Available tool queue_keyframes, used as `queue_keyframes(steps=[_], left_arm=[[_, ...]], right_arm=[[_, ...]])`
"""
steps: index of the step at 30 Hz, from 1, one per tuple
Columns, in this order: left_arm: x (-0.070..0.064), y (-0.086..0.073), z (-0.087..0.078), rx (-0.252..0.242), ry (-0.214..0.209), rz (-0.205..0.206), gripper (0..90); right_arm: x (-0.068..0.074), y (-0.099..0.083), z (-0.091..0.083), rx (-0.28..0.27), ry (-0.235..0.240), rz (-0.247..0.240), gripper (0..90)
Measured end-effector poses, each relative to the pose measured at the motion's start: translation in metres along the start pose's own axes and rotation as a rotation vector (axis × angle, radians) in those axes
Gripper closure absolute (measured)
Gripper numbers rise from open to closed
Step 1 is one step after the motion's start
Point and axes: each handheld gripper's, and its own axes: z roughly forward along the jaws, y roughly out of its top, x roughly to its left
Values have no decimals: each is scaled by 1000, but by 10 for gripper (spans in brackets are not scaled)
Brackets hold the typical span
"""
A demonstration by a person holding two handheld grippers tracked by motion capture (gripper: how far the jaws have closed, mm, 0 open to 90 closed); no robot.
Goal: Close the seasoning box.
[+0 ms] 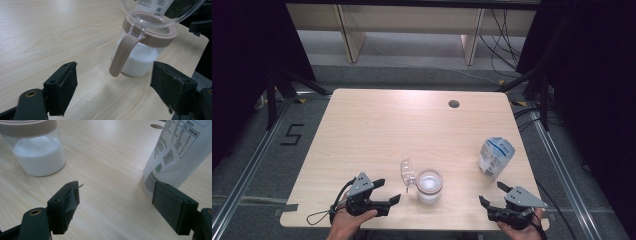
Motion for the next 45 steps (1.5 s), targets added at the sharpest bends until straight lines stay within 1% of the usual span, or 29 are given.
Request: queue_keyframes(steps=[5, 7, 10, 11, 13, 14, 15, 17, 18, 19, 20, 21, 22, 23, 25, 26, 27, 28, 29, 30, 31, 32, 35, 36, 39, 40, 41, 42, 45], left_arm=[[-2, 3, 1, -5, -8, 3, 223], [-2, 6, 2, -9, -11, 15, 230], [-3, 8, 3, -13, -18, 0, 252], [-3, 9, 2, -9, -12, 6, 273], [-2, 11, 2, -26, -28, 0, 334], [-1, 13, 0, -32, -43, 11, 393], [-2, 14, 0, -39, -43, -9, 454], [-2, 16, -2, -50, -49, 3, 554], [-2, 18, -2, -57, -43, 26, 609], [-3, 19, -3, -61, -48, 32, 658], [-5, 20, -4, -60, -52, 16, 706], [-5, 21, -3, -68, -57, 17, 738], [-7, 23, -4, -66, -45, 30, 768], [-6, 24, -5, -66, -42, 49, 794], [-9, 26, -4, -75, -33, 34, 835], [-9, 27, -4, -69, -31, 50, 852], [-10, 28, -3, -71, -33, 55, 867], [-12, 28, -2, -75, -37, 47, 878], [-12, 29, -1, -71, -40, 57, 889], [-14, 30, -2, -67, -30, 54, 893], [-13, 30, -1, -74, -41, 64, 894], [-14, 30, -1, -76, -36, 51, 894], [-15, 32, 0, -79, -46, 51, 895], [-15, 33, -1, -73, -40, 70, 895], [-16, 34, 0, -79, -39, 68, 895], [-16, 35, 2, -82, -51, 69, 895], [-17, 35, 2, -82, -49, 60, 895], [-17, 35, 2, -80, -43, 61, 895], [-18, 36, 5, -81, -60, 74, 895]], right_arm=[[2, 0, 1, -6, 9, -8, 228], [2, 0, 0, 7, 12, -13, 228], [2, 0, 1, 7, 18, -21, 229], [3, 0, 2, 6, 19, -20, 230], [3, 0, 1, 9, 21, -25, 233], [3, 0, 2, 9, 27, -27, 234], [2, 1, 1, -5, 2, -51, 234], [5, 1, 1, 11, 14, -28, 238], [5, 1, 1, 9, 13, -32, 238], [5, 1, 0, 11, 13, -31, 239], [5, 0, 0, 13, 13, -30, 240], [5, 0, 0, 11, 7, -29, 242], [4, 0, 0, 4, 4, -43, 244], [5, 0, 0, 11, 3, -29, 244], [5, 0, -1, 13, 6, -26, 245], [5, 0, -1, 11, 4, -30, 246], [3, 0, 1, -12, 4, -60, 246], [4, 0, 0, -5, 1, -63, 247], [5, 0, 0, 9, 16, -39, 247], [6, 0, -1, 10, 15, -40, 248], [6, 0, -1, 14, 13, -40, 248], [6, 0, -1, 12, 10, -44, 250], [6, 1, 0, 11, 14, -50, 252], [6, 1, 0, 13, 15, -50, 252], [6, 0, 0, 13, 15, -51, 252], [6, 0, 0, 14, 16, -51, 252], [5, 1, 1, -2, 2, -74, 252], [5, 1, 0, 3, 6, -66, 252], [5, 1, 1, -1, 4, -76, 254]])
